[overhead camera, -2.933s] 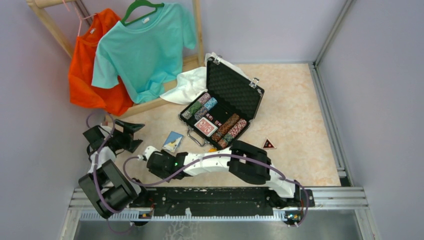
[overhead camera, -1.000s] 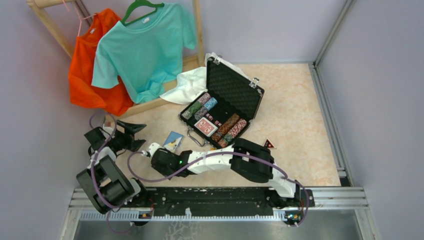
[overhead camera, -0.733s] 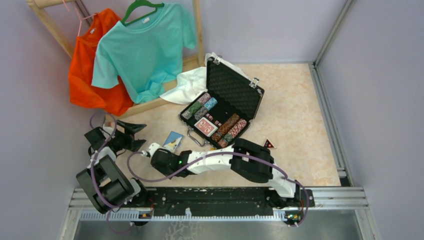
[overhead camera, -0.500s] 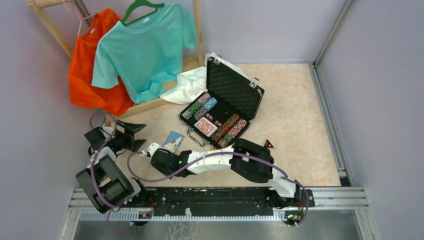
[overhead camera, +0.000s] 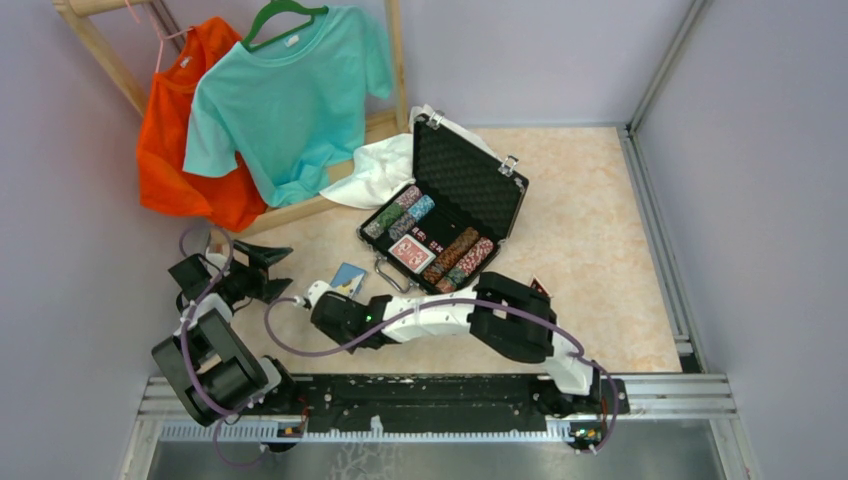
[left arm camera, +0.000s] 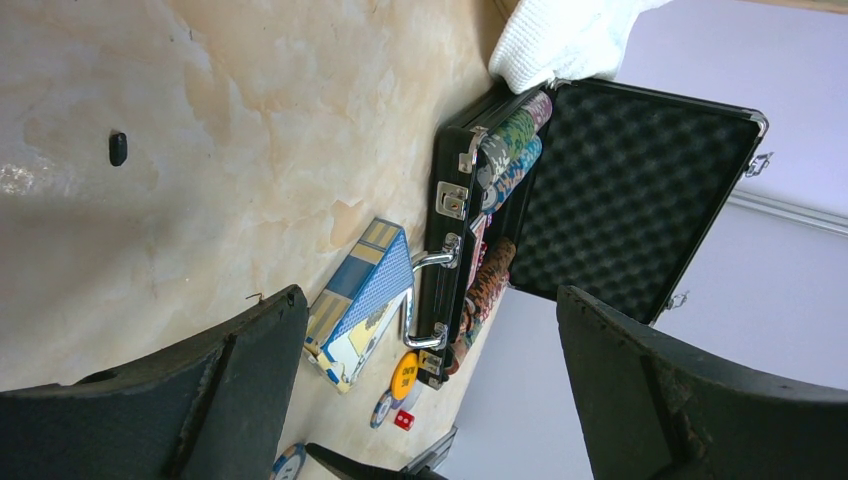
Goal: Pack up texas hold em set
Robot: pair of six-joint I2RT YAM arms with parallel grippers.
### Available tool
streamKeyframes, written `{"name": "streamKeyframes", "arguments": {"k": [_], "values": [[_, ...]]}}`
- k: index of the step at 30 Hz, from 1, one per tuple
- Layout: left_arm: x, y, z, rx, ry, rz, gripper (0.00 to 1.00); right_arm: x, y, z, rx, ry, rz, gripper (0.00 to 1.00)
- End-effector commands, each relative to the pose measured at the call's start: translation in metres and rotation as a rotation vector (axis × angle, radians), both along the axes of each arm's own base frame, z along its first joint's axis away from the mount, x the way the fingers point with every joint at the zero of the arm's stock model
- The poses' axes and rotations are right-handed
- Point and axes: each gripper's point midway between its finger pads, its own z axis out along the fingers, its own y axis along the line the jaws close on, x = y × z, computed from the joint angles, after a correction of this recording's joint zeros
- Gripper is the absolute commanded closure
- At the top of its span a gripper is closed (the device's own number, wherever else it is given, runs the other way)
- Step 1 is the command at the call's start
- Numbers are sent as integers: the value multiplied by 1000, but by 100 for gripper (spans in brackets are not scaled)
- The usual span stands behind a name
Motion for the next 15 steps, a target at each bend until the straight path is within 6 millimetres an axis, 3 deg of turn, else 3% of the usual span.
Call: {"name": "streamKeyframes", "arguments": {"k": [1, 15], "values": [[-1, 0, 2, -4, -19, -8, 2, 12, -10, 25, 28, -19, -37, 62], [0, -3, 6, -5, -40, -24, 1, 40, -30, 57, 71, -68, -97, 62]]}}
